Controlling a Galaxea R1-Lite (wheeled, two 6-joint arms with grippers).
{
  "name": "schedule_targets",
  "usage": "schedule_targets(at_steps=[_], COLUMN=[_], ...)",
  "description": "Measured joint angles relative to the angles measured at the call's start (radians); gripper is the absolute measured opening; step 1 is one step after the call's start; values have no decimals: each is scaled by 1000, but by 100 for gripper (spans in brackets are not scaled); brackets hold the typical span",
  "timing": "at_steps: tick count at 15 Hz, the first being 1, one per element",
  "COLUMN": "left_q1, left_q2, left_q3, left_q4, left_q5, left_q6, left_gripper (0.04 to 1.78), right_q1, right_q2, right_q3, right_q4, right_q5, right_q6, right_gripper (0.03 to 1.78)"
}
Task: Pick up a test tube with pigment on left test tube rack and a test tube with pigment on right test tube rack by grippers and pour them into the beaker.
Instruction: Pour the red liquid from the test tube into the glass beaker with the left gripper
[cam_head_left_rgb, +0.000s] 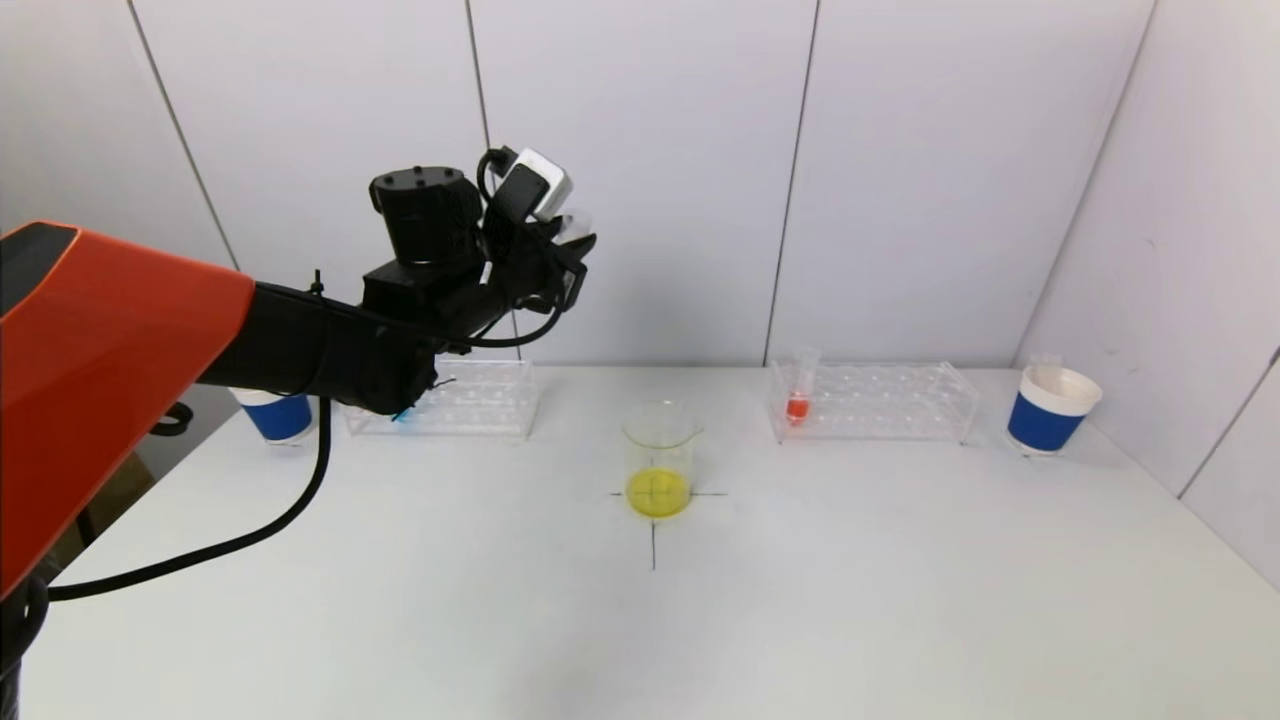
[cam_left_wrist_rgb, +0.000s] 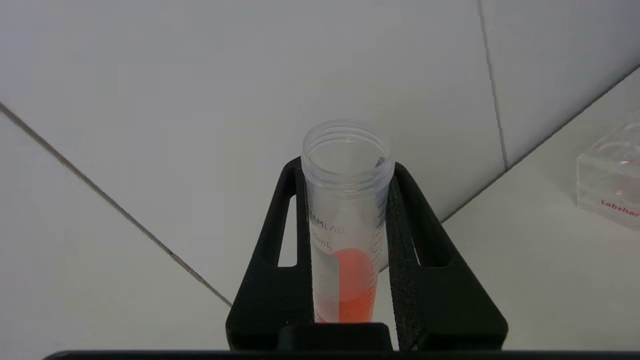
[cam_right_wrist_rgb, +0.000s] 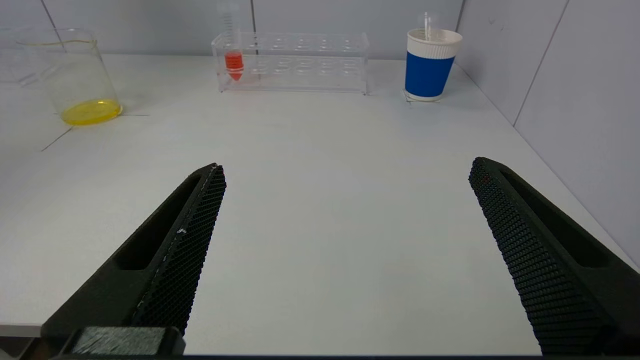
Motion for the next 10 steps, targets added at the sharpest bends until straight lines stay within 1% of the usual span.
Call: schedule_targets(at_steps=[3, 7, 8, 10], left_q1=[6, 9, 10, 10], left_q2=[8, 11, 13, 22], left_q3=[3, -8, -10, -13], left_q4=[27, 164, 179, 180], left_q5=[-140, -318, -348, -372], left_q6=[101, 225, 254, 310], left_gripper=[44, 44, 44, 44], right_q1=[0, 0, 0, 0], right_q2=[0, 0, 0, 0], right_q3=[0, 0, 0, 0], right_q4=[0, 0, 0, 0], right_q5=[0, 0, 0, 0], right_q6=[0, 0, 0, 0], right_gripper=[177, 177, 177, 177])
